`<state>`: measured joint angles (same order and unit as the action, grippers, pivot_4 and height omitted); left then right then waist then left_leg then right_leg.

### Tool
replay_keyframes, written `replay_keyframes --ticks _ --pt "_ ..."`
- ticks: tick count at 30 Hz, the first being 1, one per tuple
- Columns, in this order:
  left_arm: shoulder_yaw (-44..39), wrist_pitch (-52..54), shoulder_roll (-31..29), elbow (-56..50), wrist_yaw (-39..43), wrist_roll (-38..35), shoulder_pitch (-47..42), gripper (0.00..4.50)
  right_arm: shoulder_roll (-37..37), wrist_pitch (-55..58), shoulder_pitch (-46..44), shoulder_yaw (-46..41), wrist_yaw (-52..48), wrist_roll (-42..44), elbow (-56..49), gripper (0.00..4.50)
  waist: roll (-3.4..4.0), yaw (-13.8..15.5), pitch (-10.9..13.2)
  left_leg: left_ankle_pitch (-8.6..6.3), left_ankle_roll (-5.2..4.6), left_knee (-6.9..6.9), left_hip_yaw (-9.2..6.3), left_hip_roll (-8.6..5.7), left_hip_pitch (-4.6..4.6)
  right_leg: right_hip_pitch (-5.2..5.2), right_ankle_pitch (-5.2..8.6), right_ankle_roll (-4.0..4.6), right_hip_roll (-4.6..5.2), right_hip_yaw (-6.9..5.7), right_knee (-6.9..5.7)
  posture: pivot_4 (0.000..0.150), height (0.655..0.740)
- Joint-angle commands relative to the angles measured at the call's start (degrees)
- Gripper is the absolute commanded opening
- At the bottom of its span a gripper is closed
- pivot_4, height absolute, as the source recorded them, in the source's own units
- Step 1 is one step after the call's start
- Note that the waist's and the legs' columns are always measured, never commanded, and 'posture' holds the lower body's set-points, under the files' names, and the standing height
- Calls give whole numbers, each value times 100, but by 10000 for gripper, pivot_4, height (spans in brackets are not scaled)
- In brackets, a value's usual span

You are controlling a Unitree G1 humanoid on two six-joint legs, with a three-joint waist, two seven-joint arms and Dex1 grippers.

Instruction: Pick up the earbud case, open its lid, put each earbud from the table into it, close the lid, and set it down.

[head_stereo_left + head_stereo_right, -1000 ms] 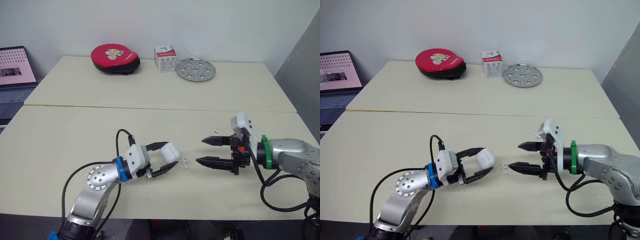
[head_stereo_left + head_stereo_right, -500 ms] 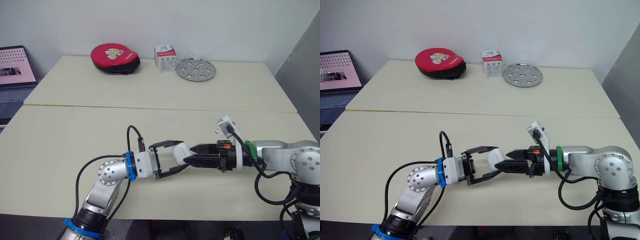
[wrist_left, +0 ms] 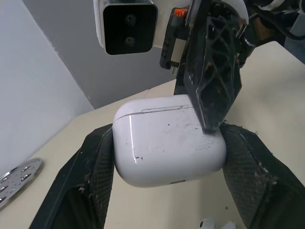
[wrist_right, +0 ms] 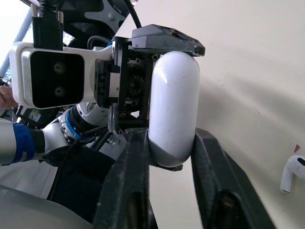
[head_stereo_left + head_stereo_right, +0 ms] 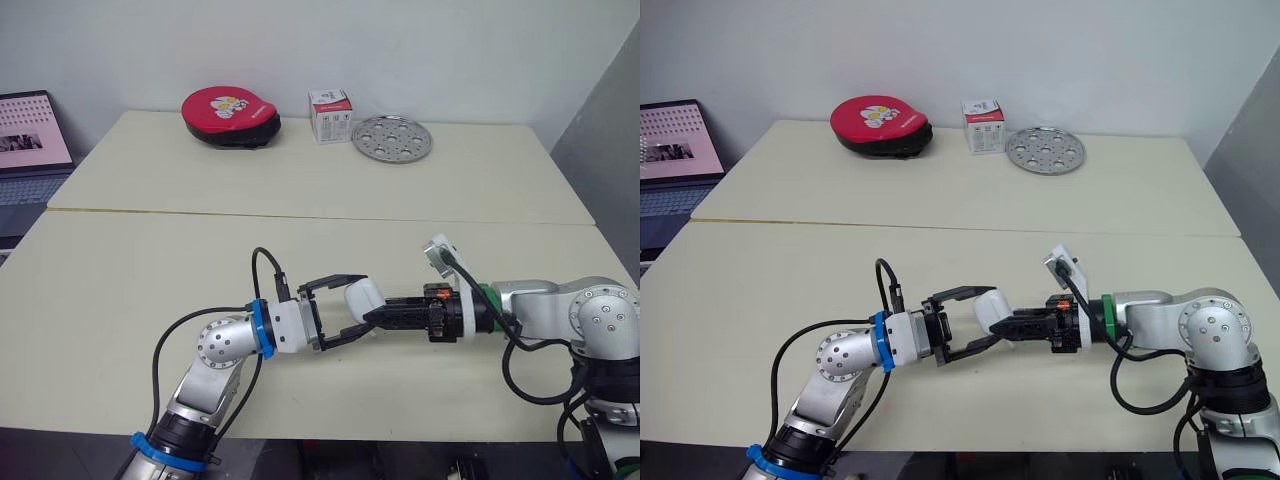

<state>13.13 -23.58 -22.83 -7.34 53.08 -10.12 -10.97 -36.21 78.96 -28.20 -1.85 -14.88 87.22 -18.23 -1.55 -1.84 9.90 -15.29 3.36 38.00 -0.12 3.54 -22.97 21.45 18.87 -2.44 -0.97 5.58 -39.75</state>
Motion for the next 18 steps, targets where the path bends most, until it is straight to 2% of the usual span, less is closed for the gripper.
replay_keyframes --ticks 1,8,13,16,18 --pt "21 -97 33 -144 -98 -20 -30 28716 -74 -124 -49 -26 -76 84 -73 7306 0 0 0 0 0 0 0 0 0 0 0 0 0 0 0 1500 7400" --pt "33 -131 40 -156 -109 -111 74 28716 -87 -165 -25 -24 -124 69 -68 7306 0 0 0 0 0 -3 0 1 -1 0 0 0 0 0 4 1500 7400" --pt "-52 172 -106 -81 -123 -56 18 44835 -143 -193 -102 52 -280 -172 -80 7305 0 0 0 0 0 -3 -1 1 -2 0 0 0 0 -2 8 1500 7400" --pt "-31 592 -300 -66 -21 -75 -20 45000 -231 -225 -175 148 -477 -539 -136 7305 1 -1 1 0 0 -3 -1 1 -2 0 0 0 0 -2 8 1500 7400" --pt "-21 1283 -519 -207 153 -345 1 45000 -360 -307 -258 288 -709 -975 -226 7305 2 -2 1 0 0 -4 -2 1 -2 2 0 0 0 -2 8 1500 7400"
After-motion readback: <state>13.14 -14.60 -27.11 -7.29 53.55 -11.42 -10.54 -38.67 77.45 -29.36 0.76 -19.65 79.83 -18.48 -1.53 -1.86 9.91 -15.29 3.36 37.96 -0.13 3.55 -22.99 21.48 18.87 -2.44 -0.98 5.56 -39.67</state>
